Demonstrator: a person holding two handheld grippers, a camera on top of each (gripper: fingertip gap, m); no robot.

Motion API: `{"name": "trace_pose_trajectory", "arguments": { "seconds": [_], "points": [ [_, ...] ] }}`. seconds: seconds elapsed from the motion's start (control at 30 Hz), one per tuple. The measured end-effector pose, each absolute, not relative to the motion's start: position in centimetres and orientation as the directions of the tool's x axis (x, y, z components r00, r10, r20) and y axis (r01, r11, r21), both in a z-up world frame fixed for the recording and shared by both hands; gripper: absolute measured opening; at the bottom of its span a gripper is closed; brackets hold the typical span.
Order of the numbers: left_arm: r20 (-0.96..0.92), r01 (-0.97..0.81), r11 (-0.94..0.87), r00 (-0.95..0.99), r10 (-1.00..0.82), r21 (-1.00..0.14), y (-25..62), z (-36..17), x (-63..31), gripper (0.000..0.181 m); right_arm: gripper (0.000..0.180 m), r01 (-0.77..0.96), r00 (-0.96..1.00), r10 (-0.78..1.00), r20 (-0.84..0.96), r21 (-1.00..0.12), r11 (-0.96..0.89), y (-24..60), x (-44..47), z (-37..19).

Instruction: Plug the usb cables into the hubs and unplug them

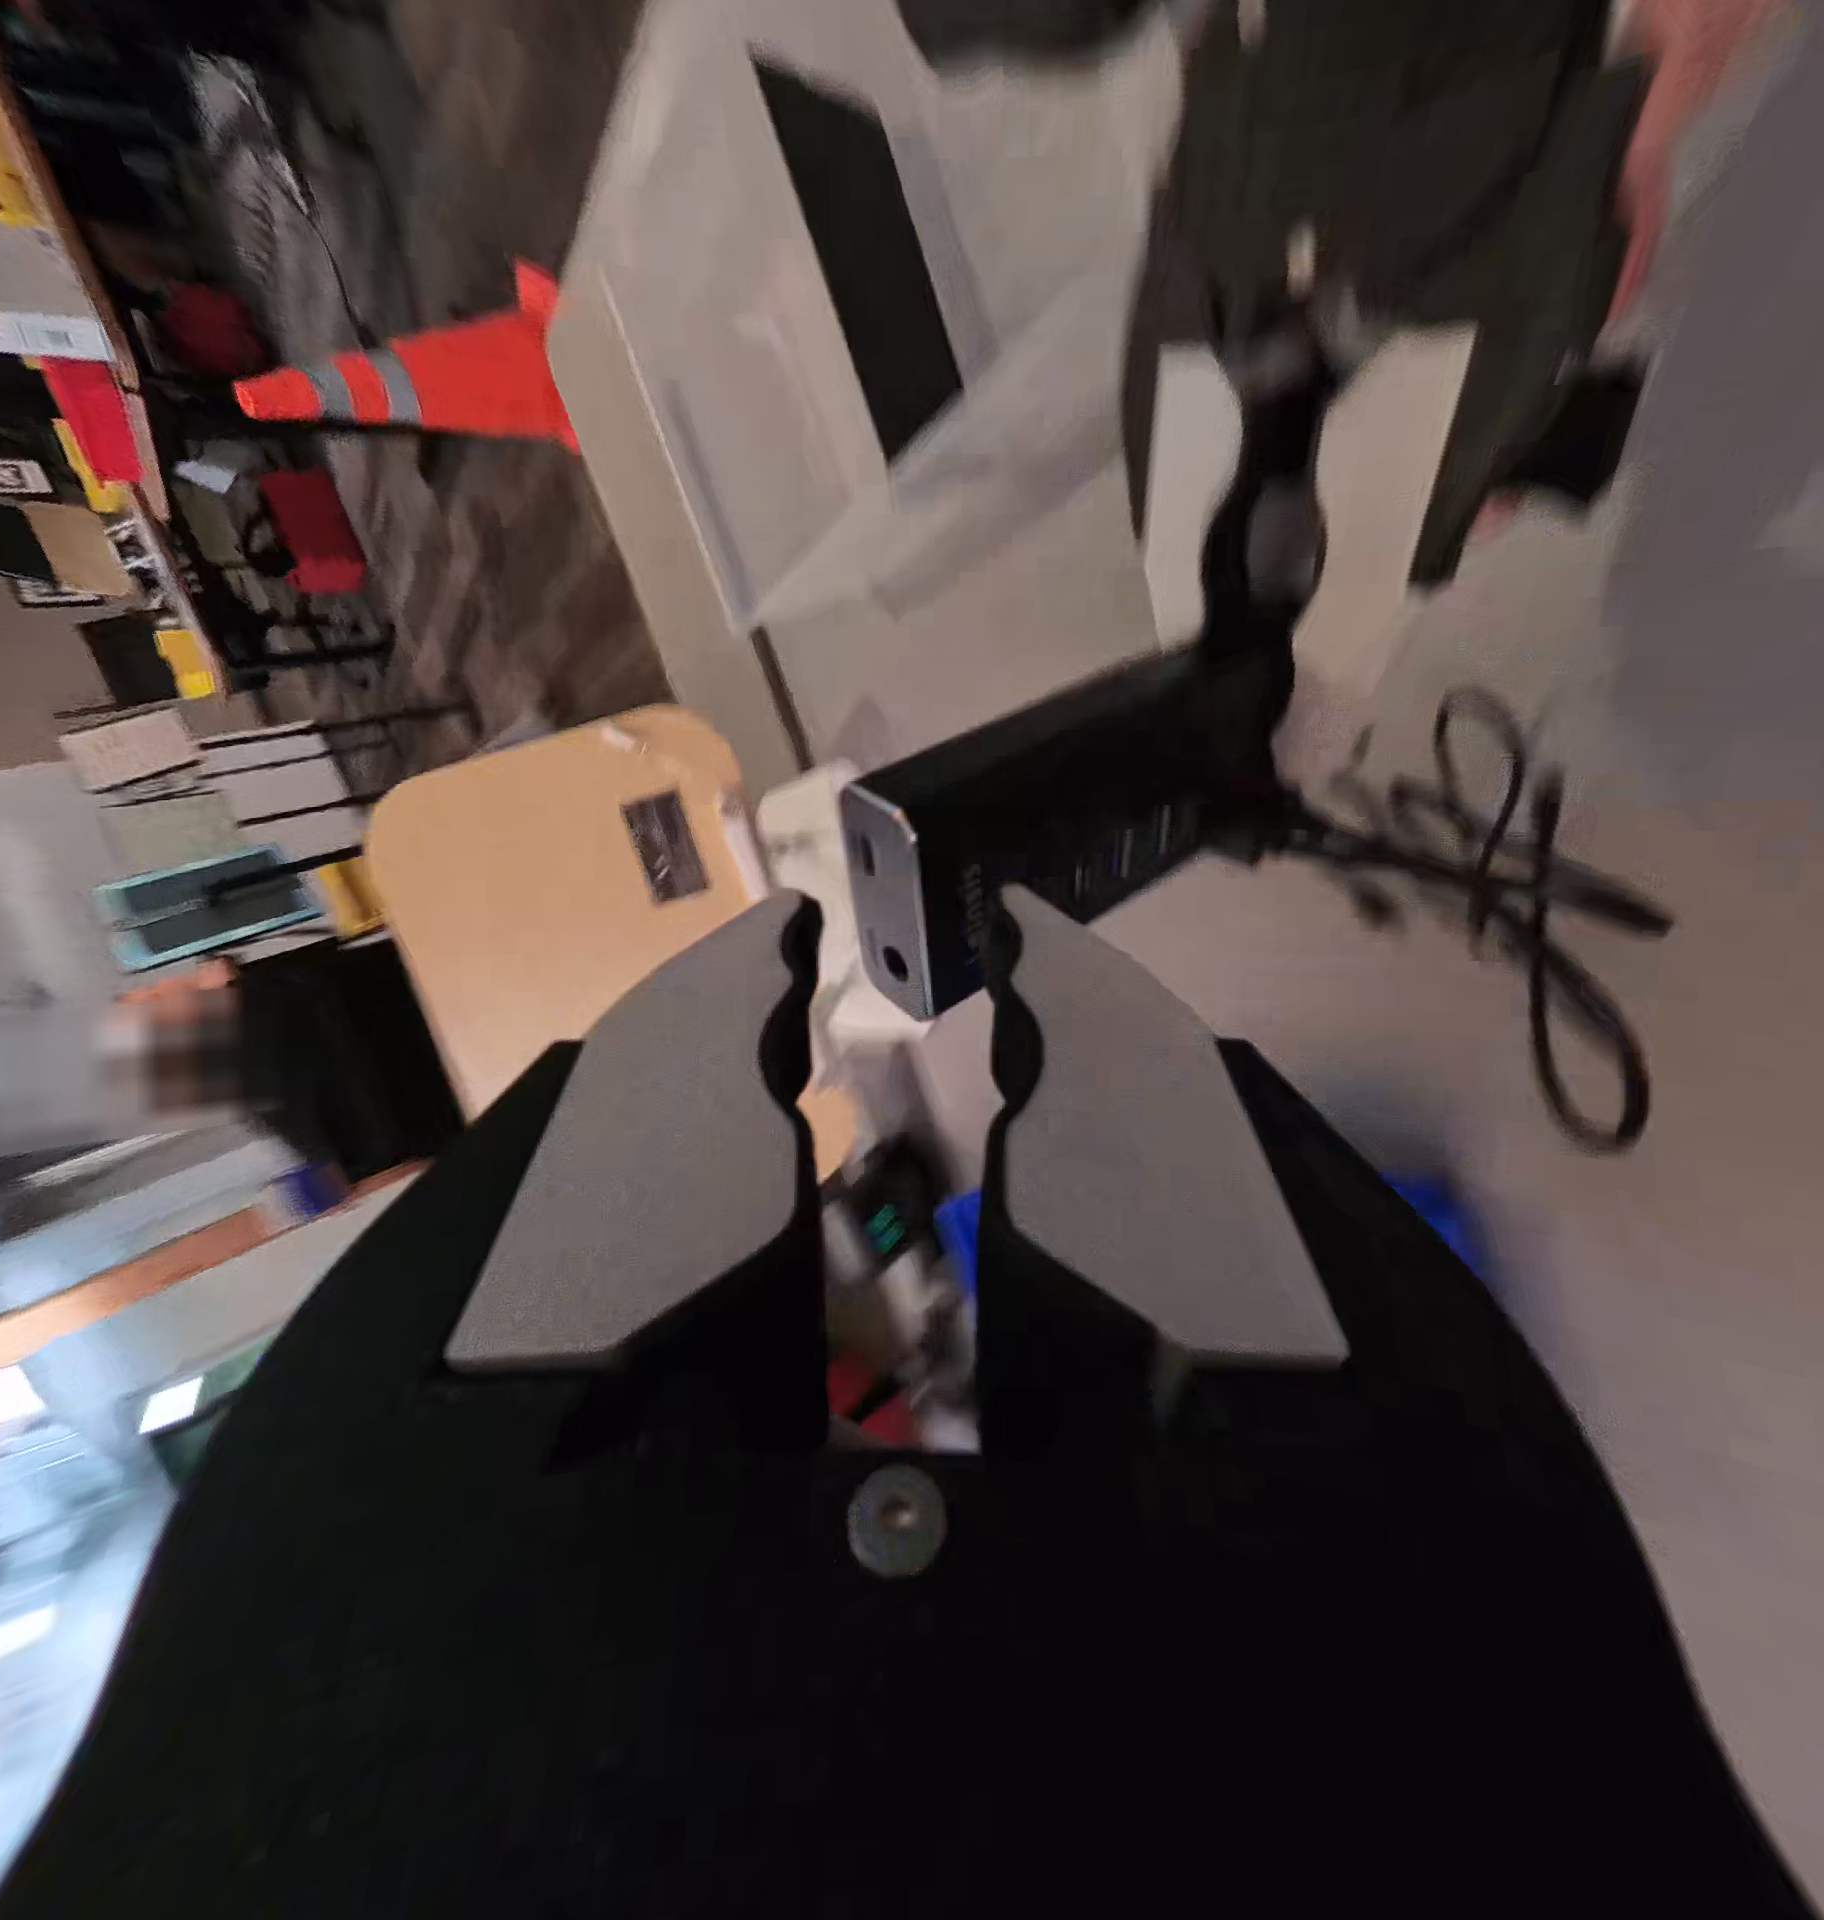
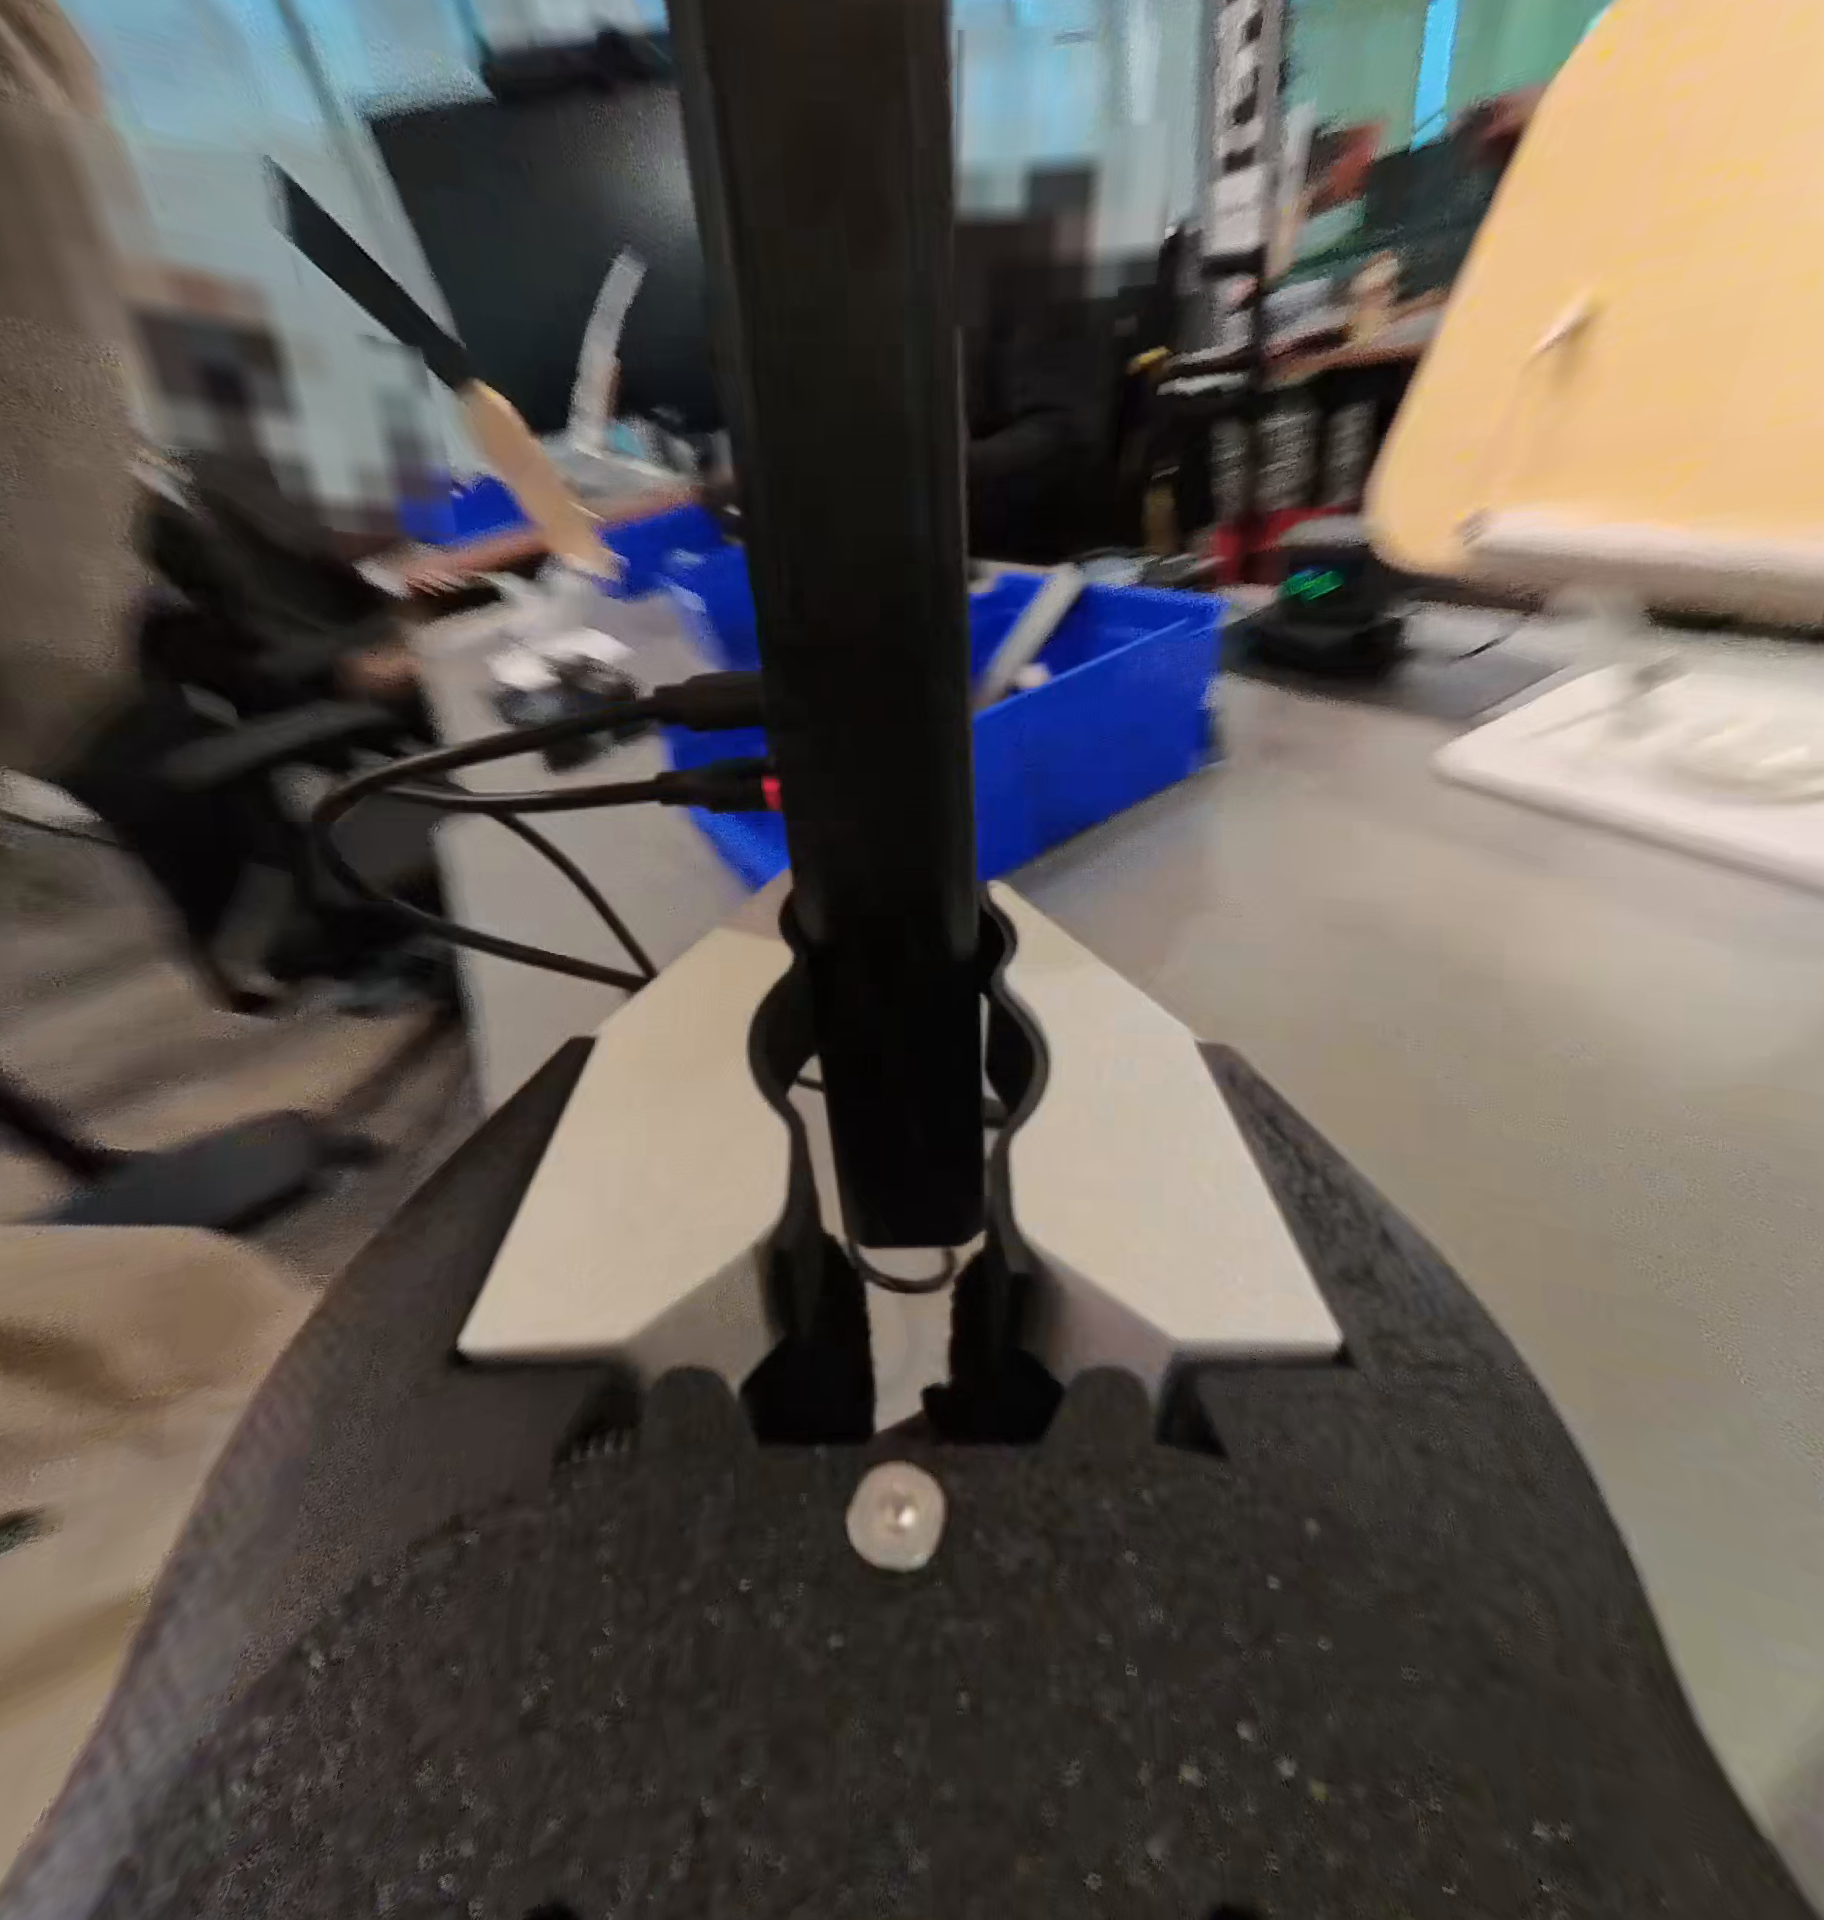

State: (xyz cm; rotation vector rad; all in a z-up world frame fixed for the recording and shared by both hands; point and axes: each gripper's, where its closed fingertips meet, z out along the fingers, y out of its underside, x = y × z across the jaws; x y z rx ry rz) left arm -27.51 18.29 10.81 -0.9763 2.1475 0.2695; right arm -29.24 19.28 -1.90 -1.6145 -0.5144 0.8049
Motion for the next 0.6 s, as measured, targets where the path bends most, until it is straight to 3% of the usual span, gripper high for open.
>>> {"name": "trace_pose_trajectory", "arguments": {
  "seconds": [0.1,0.17,0.23,0.37,0.5,0.6],
  "points": [
    [-0.595,-0.659,0.541,-0.172,-0.785,-0.523,18.7,12.5,-27.2,0.040,0.026,-0.274,0.458,0.776,-0.434,-0.899,-0.341,17.9,-30.1,-2.3],
    [-0.403,-0.521,0.351,-0.015,-0.915,-0.778,19.1,12.5,-27.7,0.046,0.027,-0.326,0.328,0.810,-0.486,-0.863,-0.386,16.6,-30.5,-1.7],
    [-0.148,-0.383,0.114,0.060,-0.987,-0.917,19.2,10.5,-28.8,0.054,0.026,-0.333,0.269,0.835,-0.480,-0.860,-0.387,15.7,-30.8,-1.0],
    [0.289,-0.163,-0.281,-0.028,-0.957,-0.946,17.2,4.6,-30.3,0.054,0.027,-0.353,0.158,0.845,-0.510,-0.829,-0.434,14.7,-31.1,-0.4],
    [0.436,-0.070,-0.430,-0.123,-0.892,-0.900,15.1,0.8,-30.8,0.054,0.025,-0.359,0.047,0.816,-0.576,-0.772,-0.524,14.1,-31.2,-0.7],
    [0.467,-0.151,-0.448,-0.127,-0.875,-0.881,13.8,-2.2,-30.3,0.051,0.025,-0.365,0.058,0.800,-0.597,-0.758,-0.540,14.6,-31.4,-1.1]
  ]
}}
